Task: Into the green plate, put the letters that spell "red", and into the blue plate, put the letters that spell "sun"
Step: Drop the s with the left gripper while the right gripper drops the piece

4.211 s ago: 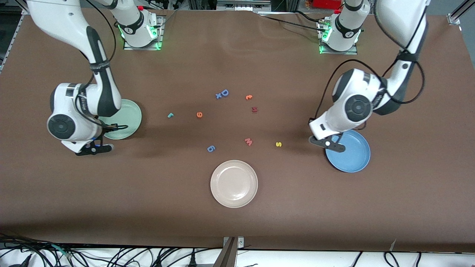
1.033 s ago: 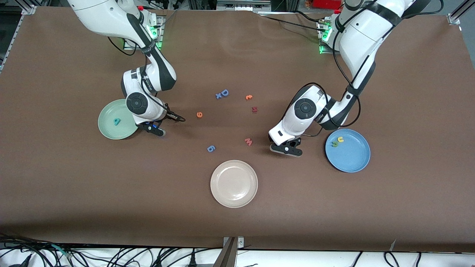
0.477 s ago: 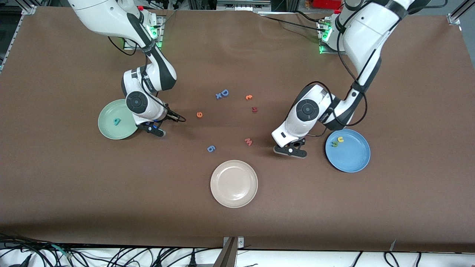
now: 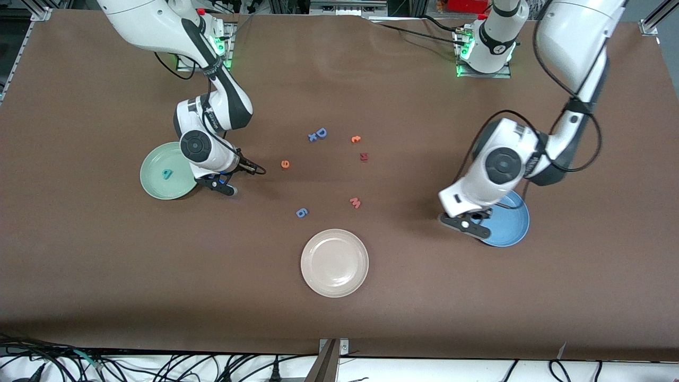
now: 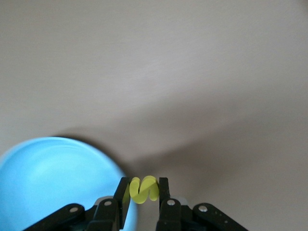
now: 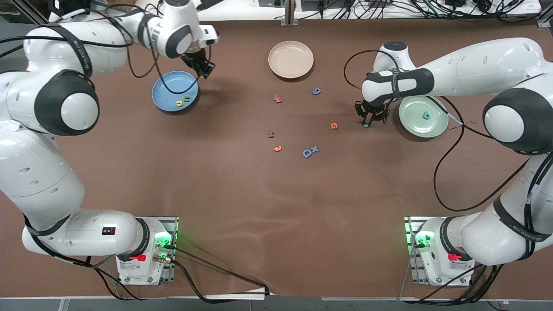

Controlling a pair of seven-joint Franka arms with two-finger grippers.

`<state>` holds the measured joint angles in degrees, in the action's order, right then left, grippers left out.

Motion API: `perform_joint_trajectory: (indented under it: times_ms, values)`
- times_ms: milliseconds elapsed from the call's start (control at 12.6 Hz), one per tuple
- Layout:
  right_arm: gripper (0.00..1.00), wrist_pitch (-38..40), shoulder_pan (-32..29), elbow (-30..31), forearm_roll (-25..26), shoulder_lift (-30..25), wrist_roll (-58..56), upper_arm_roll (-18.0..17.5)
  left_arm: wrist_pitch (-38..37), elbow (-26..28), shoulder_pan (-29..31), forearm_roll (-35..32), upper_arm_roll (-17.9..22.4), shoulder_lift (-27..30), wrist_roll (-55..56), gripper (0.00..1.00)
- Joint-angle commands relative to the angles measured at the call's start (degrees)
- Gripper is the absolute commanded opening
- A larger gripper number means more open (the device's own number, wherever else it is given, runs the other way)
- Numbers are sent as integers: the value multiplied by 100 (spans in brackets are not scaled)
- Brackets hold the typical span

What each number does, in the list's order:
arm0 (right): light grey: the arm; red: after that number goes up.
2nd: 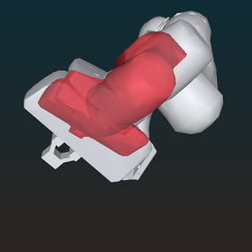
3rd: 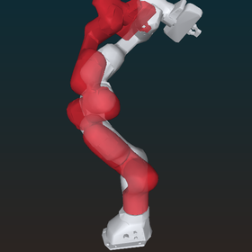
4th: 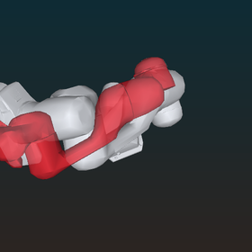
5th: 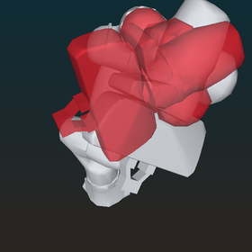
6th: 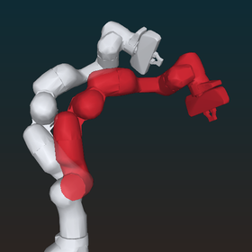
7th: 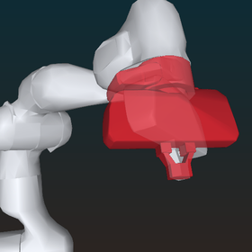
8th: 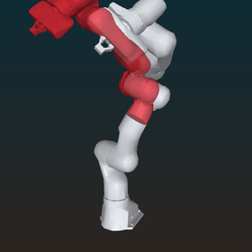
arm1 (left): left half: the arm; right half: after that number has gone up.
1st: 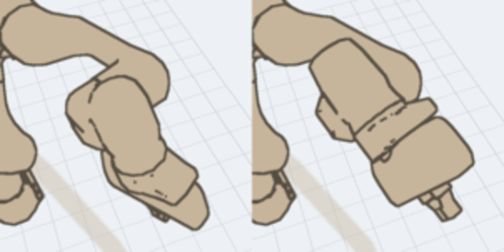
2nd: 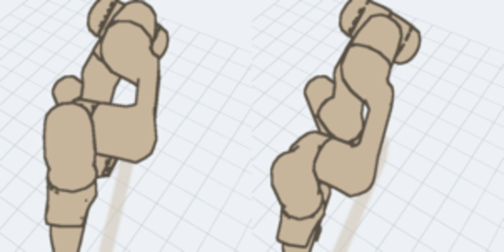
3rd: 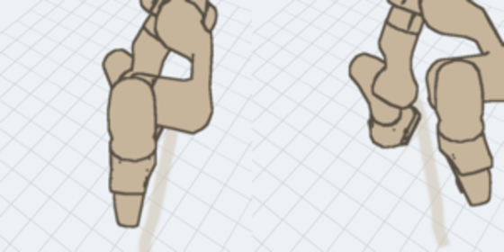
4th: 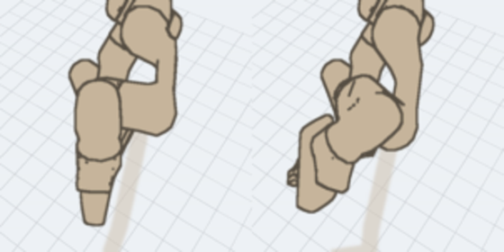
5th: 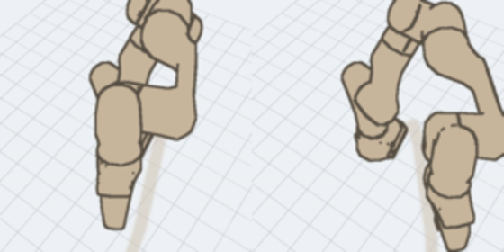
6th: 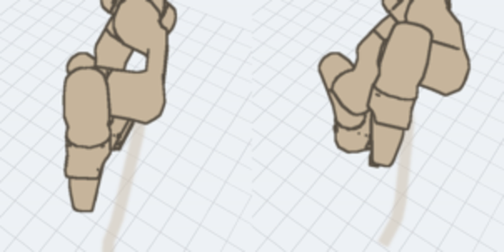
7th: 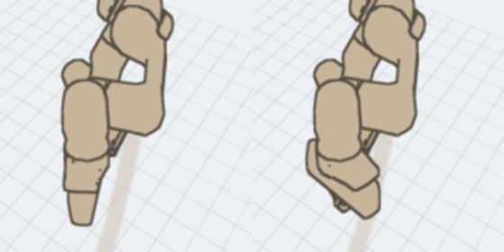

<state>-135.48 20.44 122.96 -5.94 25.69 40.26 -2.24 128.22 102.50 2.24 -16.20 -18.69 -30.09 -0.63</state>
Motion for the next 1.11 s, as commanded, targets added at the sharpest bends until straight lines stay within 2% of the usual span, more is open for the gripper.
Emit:
perform_joint_trajectory:
  times_ms: [0, 79, 159, 238, 318, 397, 477, 715, 1033]
  values:
    - [16, -57, -31, 106, -47, -38, 34, -22, 10, 130, 547, -111, -64, -6, -1347, 6]
    - [10, -49, -31, 106, -47, -38, 43, -22, 36, 156, 645, -111, -64, -93, -1639, 6]
    - [10, -48, -31, 106, -47, -38, 43, -22, 45, 165, 759, -111, -64, -146, -1825, 8]
    - [9, -40, -31, 106, -47, -38, 43, -22, 46, 174, 786, -164, -64, -155, -1896, 15]
    - [5, -31, -31, 106, -47, -38, 43, -22, 46, 174, 795, -164, -64, -155, -1897, 29]
    - [5, -31, -31, 97, -47, -38, 43, -22, 46, 174, 796, -164, -64, -138, -1906, 87]
    - [5, -13, -31, 88, -47, -47, 43, -22, 2, 165, 787, -173, -64, -86, -1984, 100]
    - [5, 362, -40, -86, -47, -274, -44, 5, -86, 130, 760, -173, -126, 143, -1994, 100]
    - [5, 1794, -58, -842, -30, -407, -429, 381, -324, 95, 769, 11, -283, 450, -1880, 100]
